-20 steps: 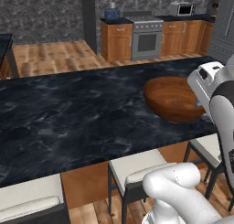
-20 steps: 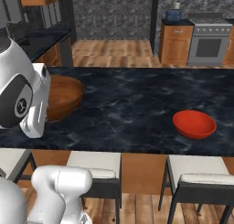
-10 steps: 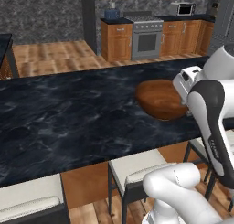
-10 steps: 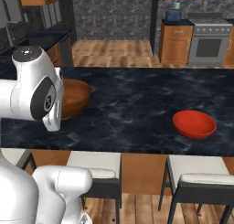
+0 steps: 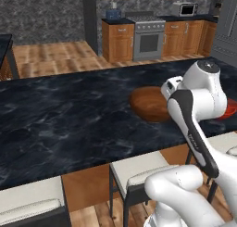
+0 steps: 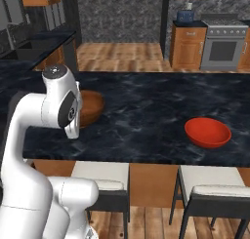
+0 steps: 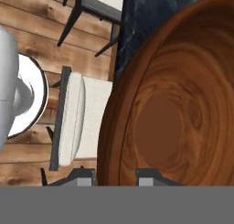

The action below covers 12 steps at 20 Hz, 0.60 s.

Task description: Pick up the bowls from the cabinet and place each bowl in front of a stool on the dining counter.

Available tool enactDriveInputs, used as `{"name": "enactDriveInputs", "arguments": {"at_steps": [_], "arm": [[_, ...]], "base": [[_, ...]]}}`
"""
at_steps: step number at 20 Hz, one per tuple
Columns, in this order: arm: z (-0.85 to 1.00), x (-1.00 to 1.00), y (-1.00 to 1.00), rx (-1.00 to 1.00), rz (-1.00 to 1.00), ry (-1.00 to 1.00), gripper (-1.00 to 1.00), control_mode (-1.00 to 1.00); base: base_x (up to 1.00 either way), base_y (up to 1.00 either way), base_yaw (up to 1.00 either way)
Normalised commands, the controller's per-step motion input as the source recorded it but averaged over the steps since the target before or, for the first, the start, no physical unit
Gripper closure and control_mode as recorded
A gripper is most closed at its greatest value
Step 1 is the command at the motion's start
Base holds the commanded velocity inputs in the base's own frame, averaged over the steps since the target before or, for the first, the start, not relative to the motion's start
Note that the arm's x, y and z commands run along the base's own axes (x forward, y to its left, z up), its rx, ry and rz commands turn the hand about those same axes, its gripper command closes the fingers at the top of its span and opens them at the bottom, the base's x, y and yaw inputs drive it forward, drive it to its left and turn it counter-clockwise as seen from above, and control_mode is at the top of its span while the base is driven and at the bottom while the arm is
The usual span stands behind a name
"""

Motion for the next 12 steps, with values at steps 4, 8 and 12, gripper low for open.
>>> {"name": "enactDriveInputs", "arguments": {"at_steps": [4,8,12], "arm": [[-0.45,0.64,0.06,-0.03,0.0,0.09,1.0,-1.0],[-0.48,0.59,0.01,-0.01,0.0,0.06,1.0,-1.0],[-0.57,0.43,0.0,0.0,0.0,0.0,1.0,-1.0]], "base": [[0.0,0.0,0.0],[0.0,0.0,0.0],[0.0,0.0,0.0]]}}
